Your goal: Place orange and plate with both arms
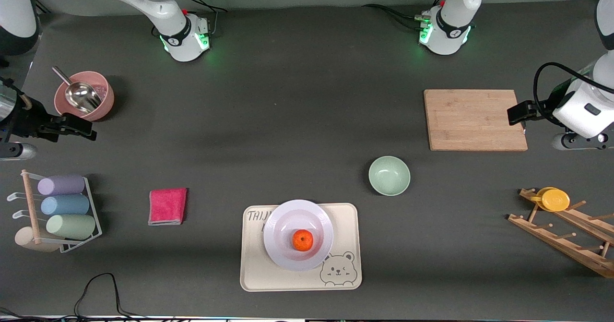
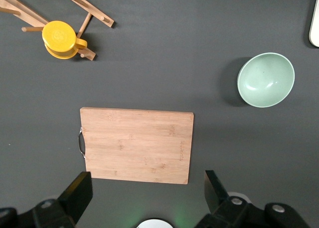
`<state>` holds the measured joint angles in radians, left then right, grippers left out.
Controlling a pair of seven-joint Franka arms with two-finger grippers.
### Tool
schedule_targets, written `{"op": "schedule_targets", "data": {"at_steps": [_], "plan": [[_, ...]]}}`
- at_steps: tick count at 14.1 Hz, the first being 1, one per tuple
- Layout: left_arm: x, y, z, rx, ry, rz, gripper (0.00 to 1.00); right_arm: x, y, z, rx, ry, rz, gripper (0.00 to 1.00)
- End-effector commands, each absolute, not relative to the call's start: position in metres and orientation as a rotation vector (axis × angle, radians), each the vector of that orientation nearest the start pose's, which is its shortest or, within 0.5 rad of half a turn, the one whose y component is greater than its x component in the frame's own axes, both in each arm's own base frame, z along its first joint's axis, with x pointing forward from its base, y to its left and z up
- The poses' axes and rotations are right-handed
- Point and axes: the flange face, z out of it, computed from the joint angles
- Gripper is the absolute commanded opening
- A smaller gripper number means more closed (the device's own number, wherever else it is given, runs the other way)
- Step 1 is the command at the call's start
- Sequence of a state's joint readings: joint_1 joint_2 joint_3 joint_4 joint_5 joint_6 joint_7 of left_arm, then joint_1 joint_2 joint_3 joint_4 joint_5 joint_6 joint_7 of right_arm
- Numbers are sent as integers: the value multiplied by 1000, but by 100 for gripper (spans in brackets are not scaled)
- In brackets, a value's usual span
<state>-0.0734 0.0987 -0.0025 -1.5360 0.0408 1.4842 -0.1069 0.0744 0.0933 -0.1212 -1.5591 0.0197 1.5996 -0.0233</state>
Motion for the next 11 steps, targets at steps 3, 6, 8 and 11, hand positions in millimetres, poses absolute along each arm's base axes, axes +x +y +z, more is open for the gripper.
{"op": "schedule_targets", "data": {"at_steps": [3,6,8,11], "plan": [[570,-47,584,-3068,-24,229,100,580,-24,584,-3162,40,73,100],[570,-47,584,-3073,-26,230,100,580,-23,586,-3162,50,73,100],[569,-41,588,-3088,-44,215,100,579,-23,585,-3162,52,78,100],[570,-39,593,-3096,-49,202,100,579,-22,583,-3161,52,95,100]]}}
